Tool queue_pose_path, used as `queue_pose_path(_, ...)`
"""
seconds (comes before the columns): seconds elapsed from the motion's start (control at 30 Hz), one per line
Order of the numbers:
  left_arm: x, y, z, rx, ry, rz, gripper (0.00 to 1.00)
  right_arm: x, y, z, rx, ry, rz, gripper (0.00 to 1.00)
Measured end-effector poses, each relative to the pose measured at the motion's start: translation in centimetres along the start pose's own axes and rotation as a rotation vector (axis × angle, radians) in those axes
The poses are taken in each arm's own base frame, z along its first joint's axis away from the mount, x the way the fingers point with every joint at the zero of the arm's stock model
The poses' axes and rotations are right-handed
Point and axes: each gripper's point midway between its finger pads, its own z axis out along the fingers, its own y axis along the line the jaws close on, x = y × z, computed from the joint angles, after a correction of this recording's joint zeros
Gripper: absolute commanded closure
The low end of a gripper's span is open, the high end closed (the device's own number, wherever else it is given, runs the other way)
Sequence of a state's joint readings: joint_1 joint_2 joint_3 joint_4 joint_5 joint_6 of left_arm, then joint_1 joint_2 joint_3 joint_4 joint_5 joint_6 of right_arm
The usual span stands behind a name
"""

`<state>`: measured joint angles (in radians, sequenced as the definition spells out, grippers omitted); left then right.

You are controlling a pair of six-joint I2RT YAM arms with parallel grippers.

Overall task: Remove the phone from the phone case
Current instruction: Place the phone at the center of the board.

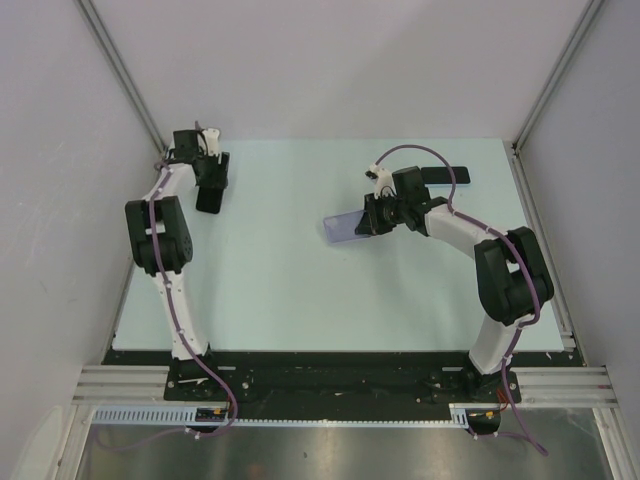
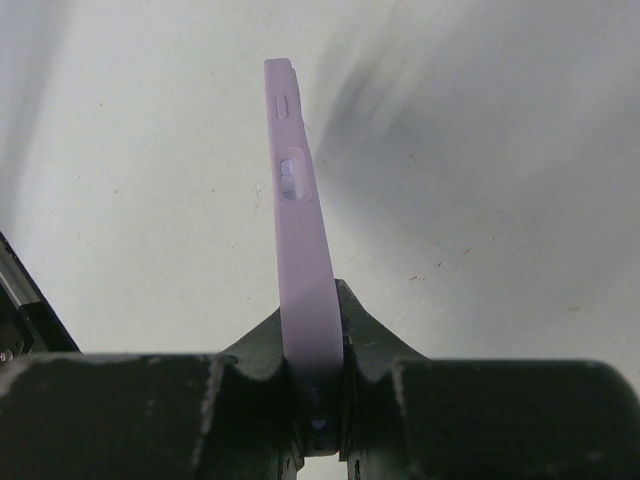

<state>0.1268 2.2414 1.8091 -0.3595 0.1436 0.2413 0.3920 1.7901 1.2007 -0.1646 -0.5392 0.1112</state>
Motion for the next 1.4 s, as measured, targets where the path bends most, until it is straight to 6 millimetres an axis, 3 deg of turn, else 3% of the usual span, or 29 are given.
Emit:
queue_pose_path(0.5,1.8,0.5,1.3,-0.016,0.085,0.012,0.55,-0.1,0.1,-0.1,-0.004,-0.002,-0.002,1.00)
queue_pose_path(0.9,2.8,1.4,2.6,-0.047,0.126,0.017,0.47,-0.3,0.3,-0.3,-0.009,-0.007,-0.006,1.00)
queue_pose_path(1.03,2.7,1.9,2.7,-0.060,0.126,0.017,0.41,-0.3,0.3,-0.3,-0.009,-0.007,-0.006,1.00)
queue_pose_path(1.4,2.3,2.4,3.1,-0.075,0.118,0.025,0.06,-0.3,0.3,-0.3,-0.009,-0.007,-0.006,1.00)
